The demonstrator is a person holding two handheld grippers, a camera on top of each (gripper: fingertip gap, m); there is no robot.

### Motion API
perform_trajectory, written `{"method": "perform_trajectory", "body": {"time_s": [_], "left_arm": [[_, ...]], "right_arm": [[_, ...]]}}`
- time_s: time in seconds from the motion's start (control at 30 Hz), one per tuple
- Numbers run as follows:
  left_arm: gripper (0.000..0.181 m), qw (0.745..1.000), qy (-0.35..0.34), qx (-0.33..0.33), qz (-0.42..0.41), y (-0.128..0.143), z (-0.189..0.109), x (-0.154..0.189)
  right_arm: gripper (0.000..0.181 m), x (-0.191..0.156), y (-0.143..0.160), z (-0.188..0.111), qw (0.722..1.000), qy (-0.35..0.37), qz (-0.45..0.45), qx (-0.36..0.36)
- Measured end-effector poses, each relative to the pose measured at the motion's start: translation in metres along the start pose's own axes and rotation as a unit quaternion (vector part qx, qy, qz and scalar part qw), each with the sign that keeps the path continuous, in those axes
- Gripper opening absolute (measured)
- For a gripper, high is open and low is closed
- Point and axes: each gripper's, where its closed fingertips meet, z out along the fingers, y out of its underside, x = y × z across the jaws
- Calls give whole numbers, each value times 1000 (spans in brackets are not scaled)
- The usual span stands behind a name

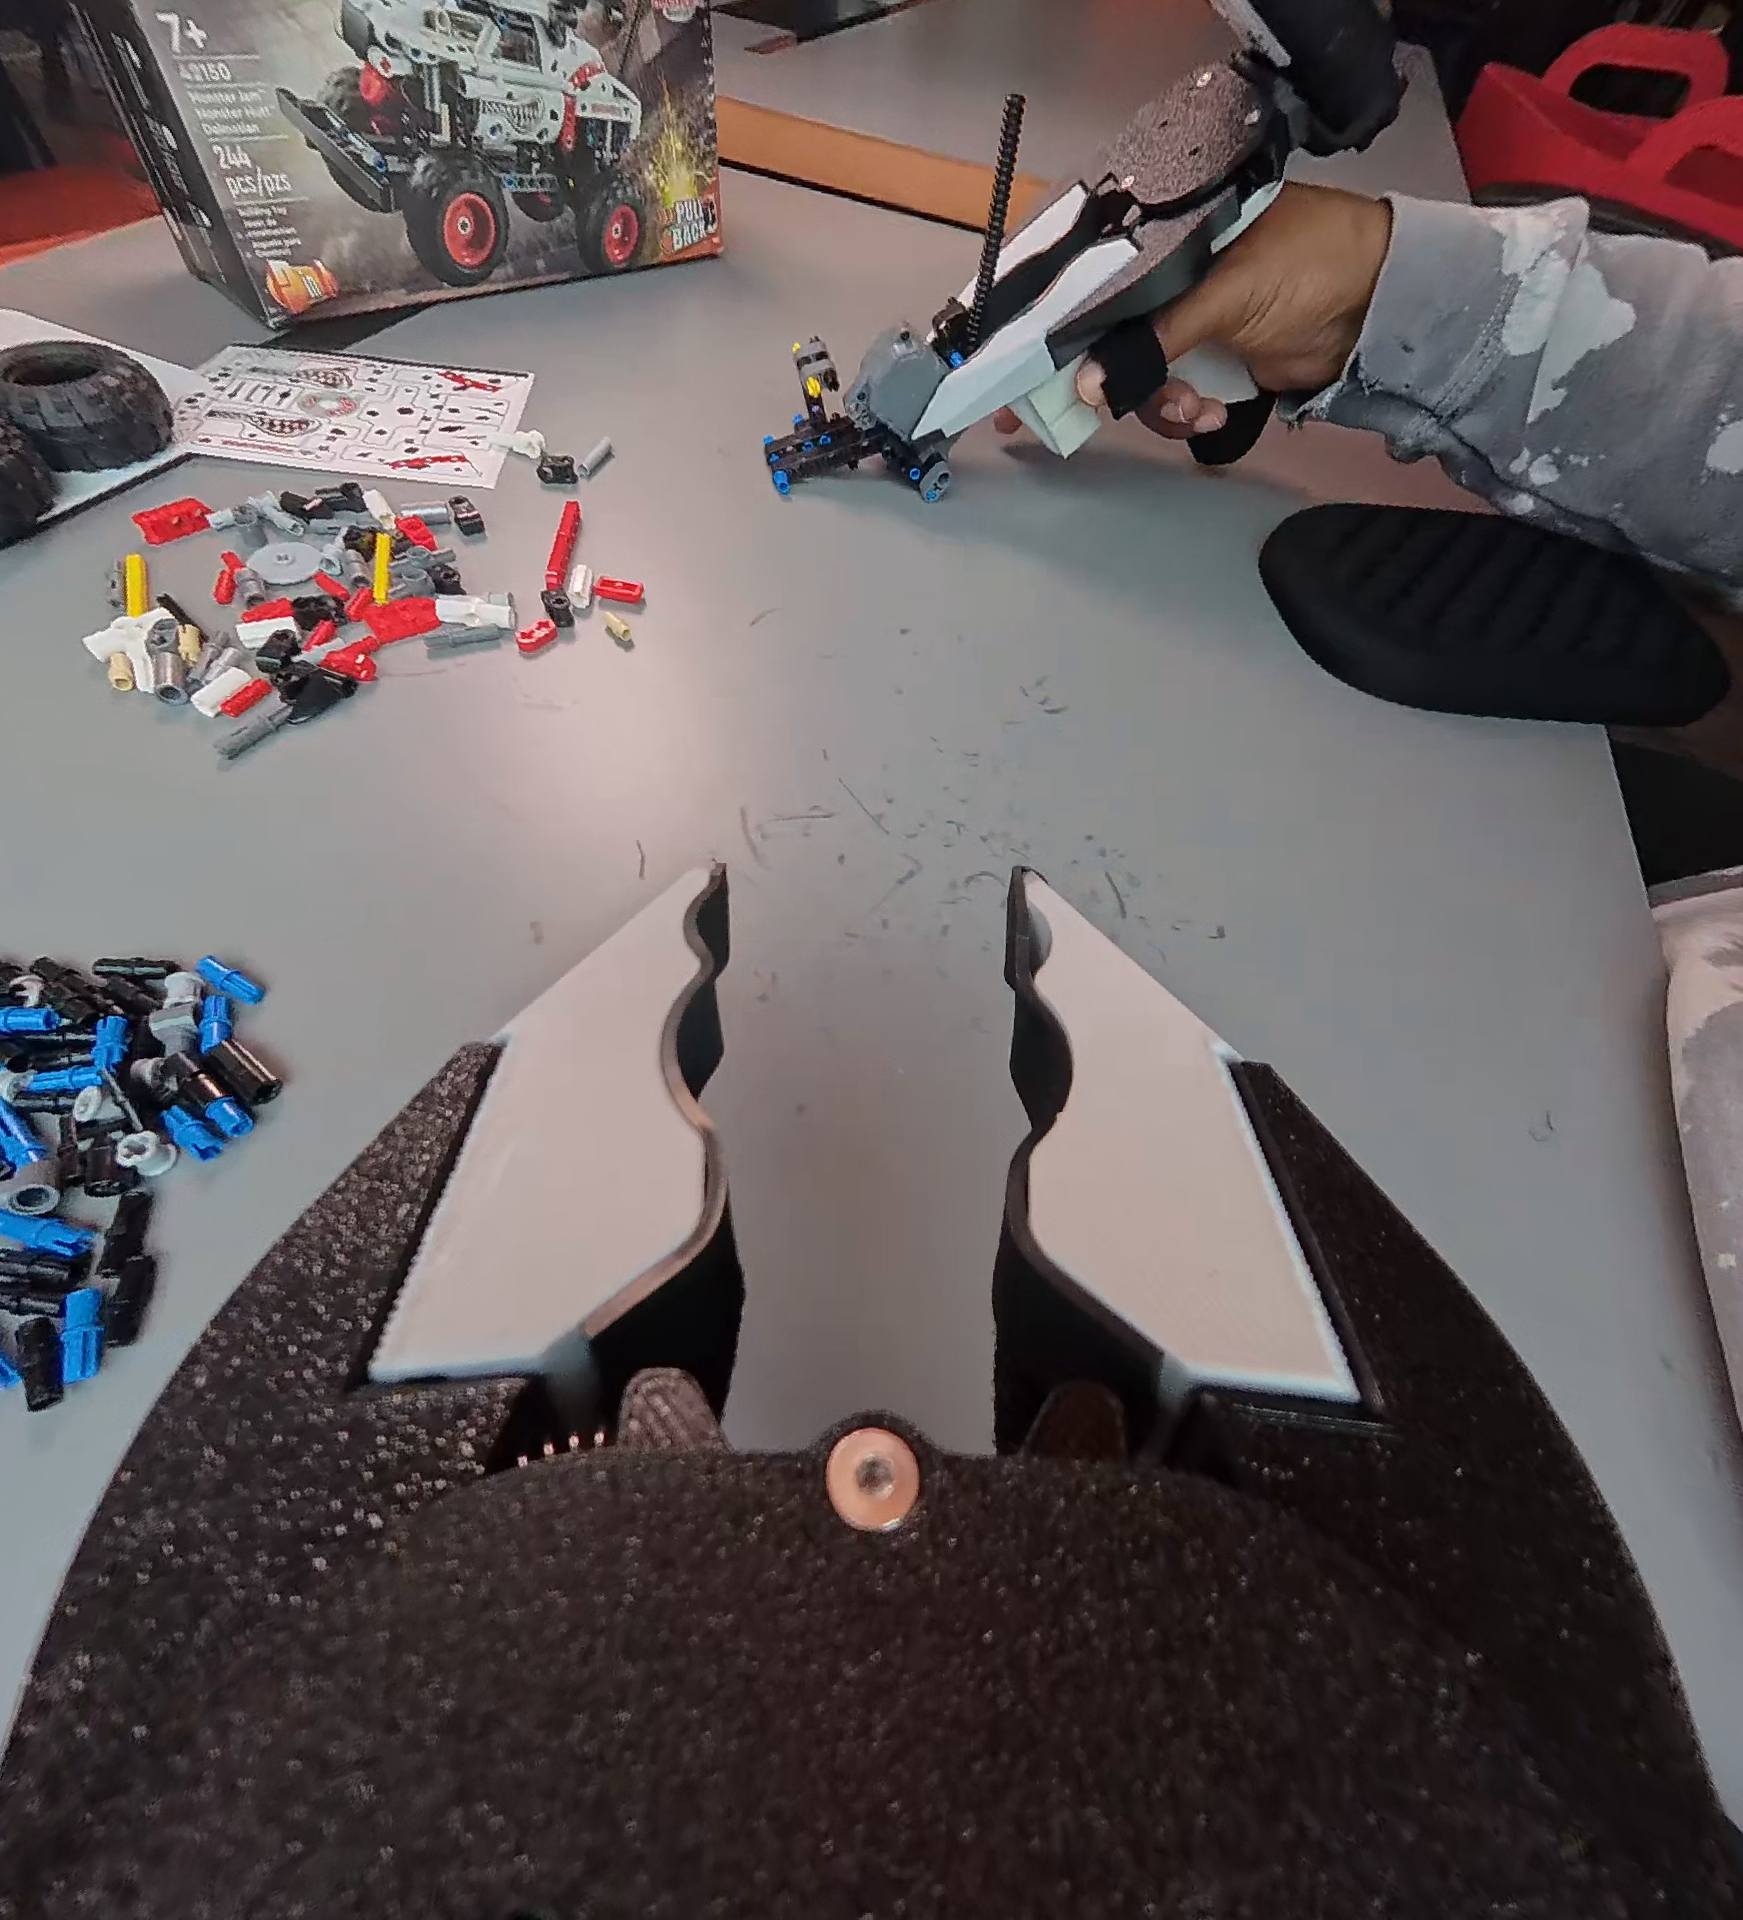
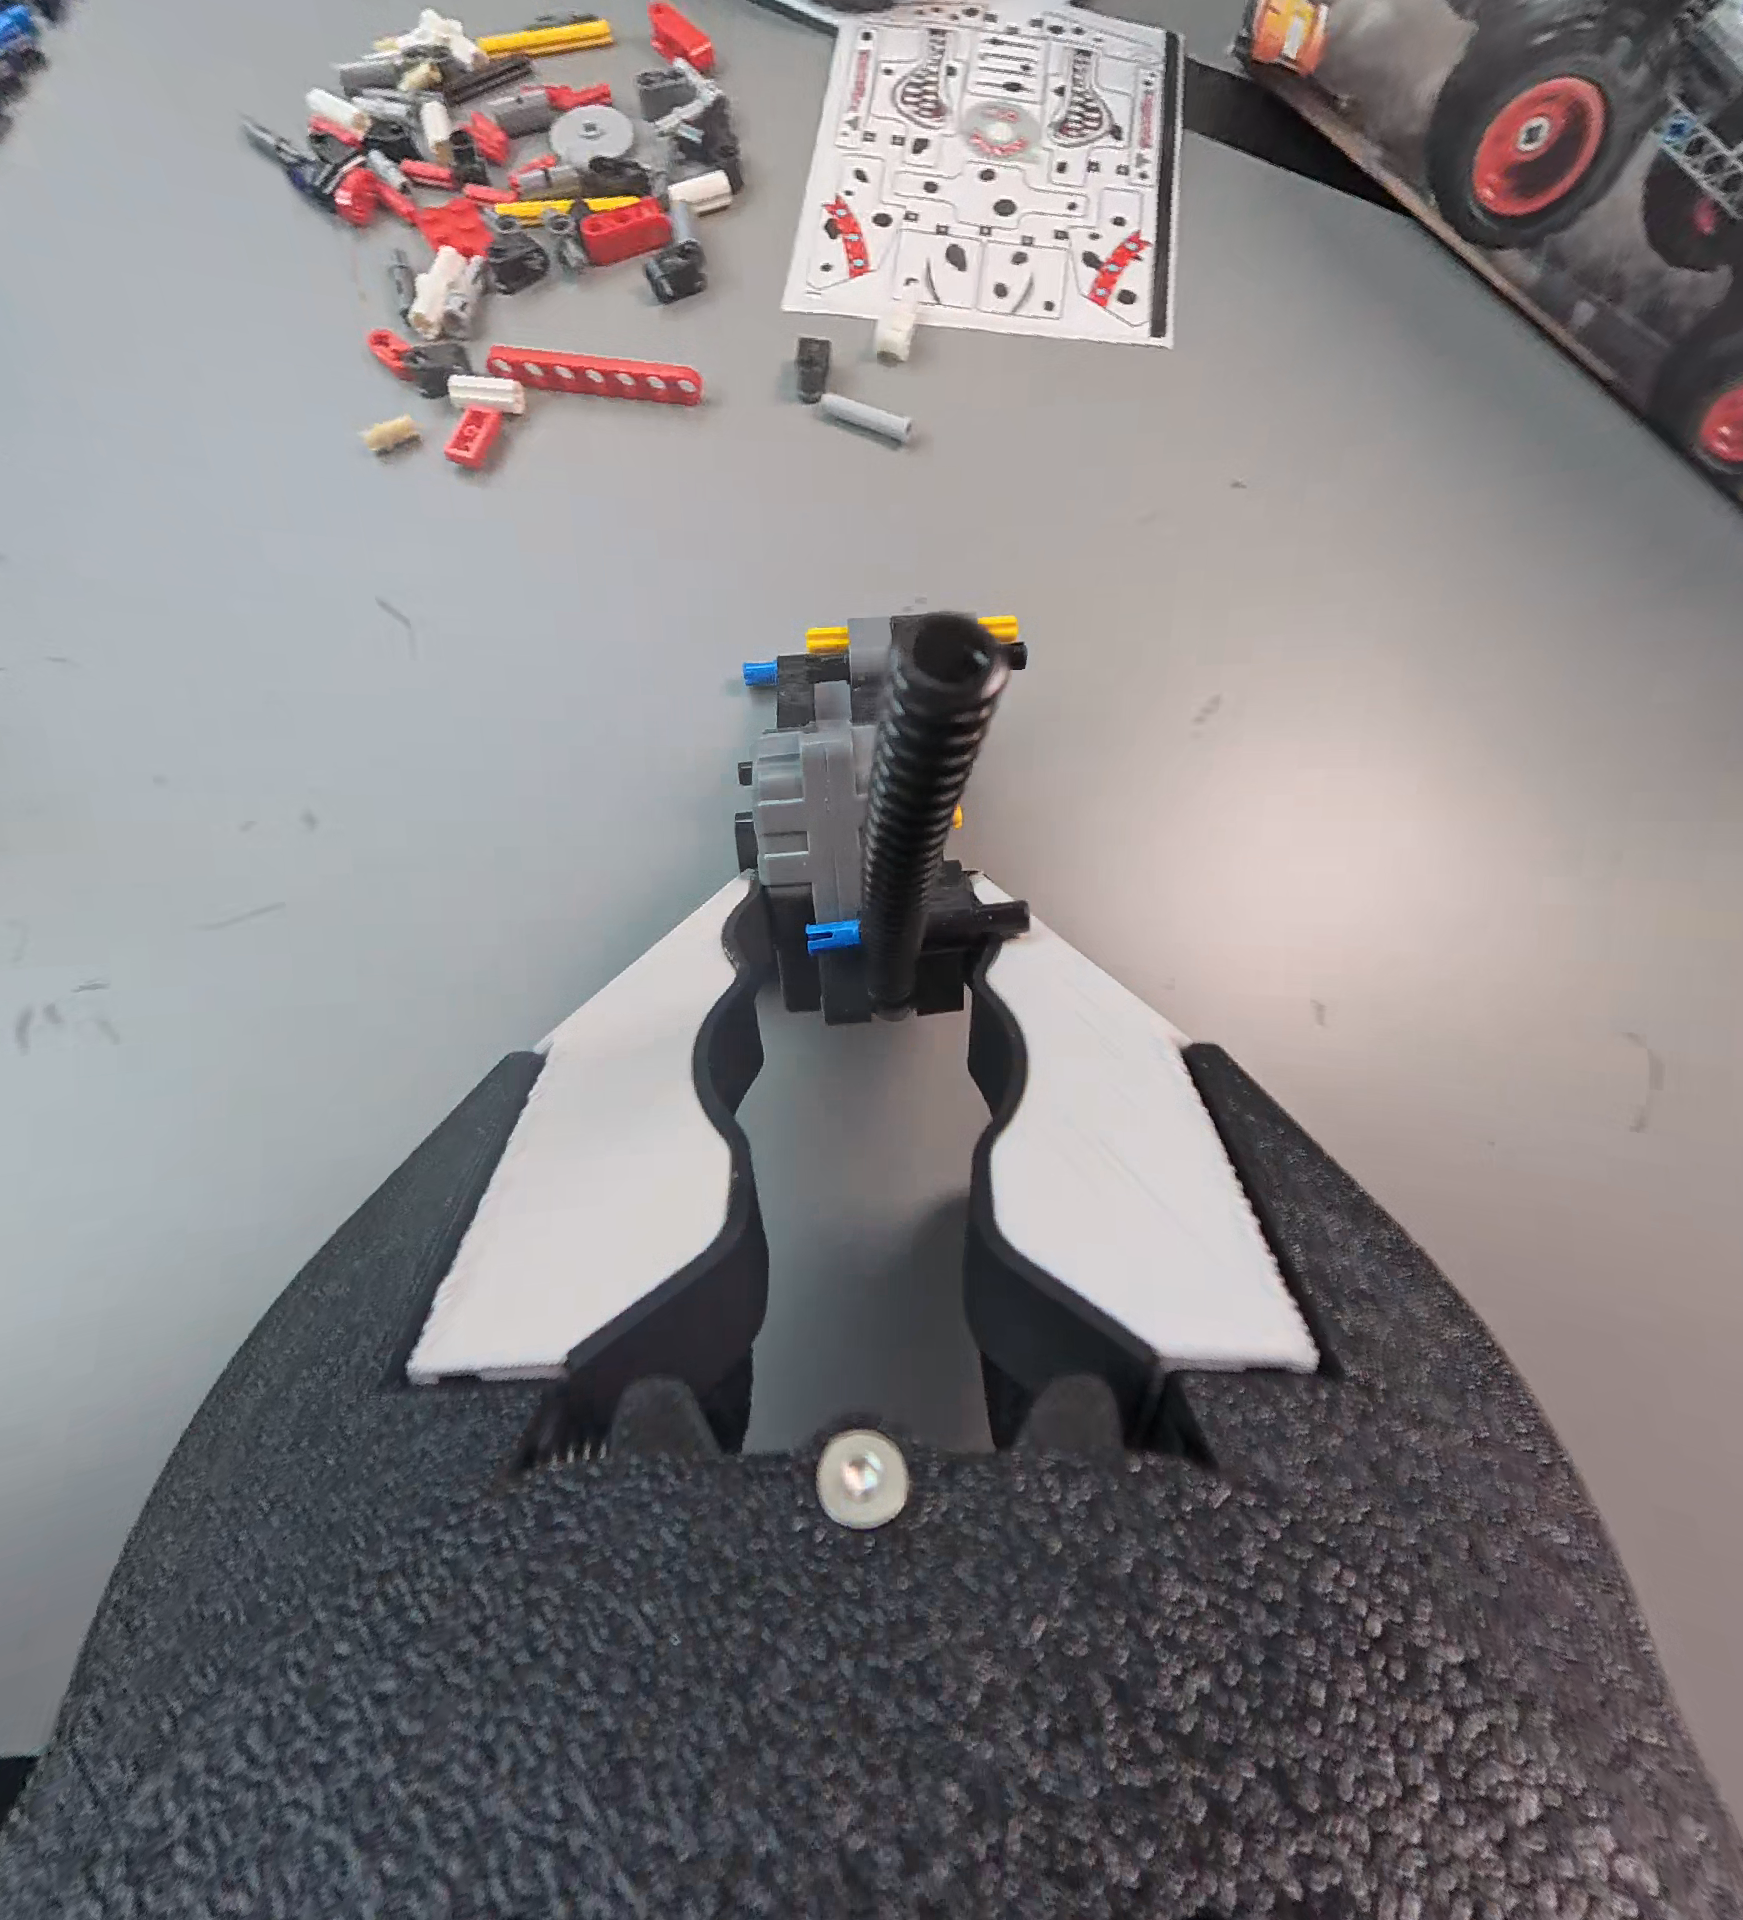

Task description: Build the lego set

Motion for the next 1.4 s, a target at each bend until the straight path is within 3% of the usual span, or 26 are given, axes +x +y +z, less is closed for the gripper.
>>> {"method": "perform_trajectory", "body": {"time_s": [0.3,0.47,0.6,0.77,1.0,1.2,1.3,1.4], "left_arm": [[53,999,-20,38,-27,-11,-5,-10],[54,999,-23,37,-25,-11,-5,-11],[54,998,-26,52,-31,-15,-8,-14],[54,997,-23,57,-39,-17,-10,-15],[54,997,-23,59,-35,-18,-11,-12],[54,998,-18,47,-30,-16,-4,-9],[54,999,-9,28,-21,-13,9,-4],[54,1000,6,6,-2,-12,25,6]], "right_arm": [[36,8,-2,2,1000,-1,1,12],[79,5,-12,-7,999,-5,-19,42],[95,10,-35,-37,994,23,-33,98],[92,13,-53,-53,993,32,-38,109],[86,25,-22,-37,997,33,-14,73],[84,15,-17,-53,995,-11,-20,102],[77,5,-27,-68,990,-48,-52,126],[74,-9,-26,-70,982,-64,-159,83]]}}
